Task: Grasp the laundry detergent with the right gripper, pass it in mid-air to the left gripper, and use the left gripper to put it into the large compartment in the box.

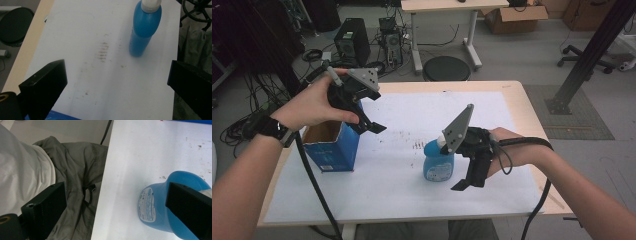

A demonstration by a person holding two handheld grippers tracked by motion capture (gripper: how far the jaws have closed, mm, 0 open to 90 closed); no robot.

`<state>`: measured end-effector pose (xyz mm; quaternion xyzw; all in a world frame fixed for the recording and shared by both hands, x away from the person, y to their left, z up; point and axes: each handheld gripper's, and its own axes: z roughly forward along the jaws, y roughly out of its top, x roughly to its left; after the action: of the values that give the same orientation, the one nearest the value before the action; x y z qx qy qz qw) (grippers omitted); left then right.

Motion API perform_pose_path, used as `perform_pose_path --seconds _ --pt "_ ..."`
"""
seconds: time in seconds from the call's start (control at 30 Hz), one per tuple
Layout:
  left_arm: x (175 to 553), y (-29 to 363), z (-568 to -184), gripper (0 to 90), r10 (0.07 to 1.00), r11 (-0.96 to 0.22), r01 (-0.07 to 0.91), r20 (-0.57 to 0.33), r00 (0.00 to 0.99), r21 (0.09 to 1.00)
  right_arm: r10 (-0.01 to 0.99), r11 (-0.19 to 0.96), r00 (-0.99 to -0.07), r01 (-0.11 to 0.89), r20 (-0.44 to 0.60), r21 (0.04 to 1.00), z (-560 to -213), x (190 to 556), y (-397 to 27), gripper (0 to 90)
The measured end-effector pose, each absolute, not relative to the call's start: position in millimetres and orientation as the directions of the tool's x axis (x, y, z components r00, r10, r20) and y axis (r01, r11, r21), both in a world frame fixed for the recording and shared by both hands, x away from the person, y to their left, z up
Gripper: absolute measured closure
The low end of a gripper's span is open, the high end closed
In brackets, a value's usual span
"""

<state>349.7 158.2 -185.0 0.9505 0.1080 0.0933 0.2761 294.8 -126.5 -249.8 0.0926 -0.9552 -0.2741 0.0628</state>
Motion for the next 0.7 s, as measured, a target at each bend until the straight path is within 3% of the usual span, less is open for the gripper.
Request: perform_pose_path --seconds 0.37,0.7 --pt "352 156 -184 3.2 0.264 -0.829 0.163 0.117 0.957 0.535 -0.217 0.796 -0.974 -0.143 0.057 0.587 -242 297 -137 3.3" --pt "349 156 -183 3.2 0.263 -0.833 0.163 0.119 0.957 0.529 -0.175 0.711 -0.985 -0.119 0.011 0.693 -234 312 -163 2.4"
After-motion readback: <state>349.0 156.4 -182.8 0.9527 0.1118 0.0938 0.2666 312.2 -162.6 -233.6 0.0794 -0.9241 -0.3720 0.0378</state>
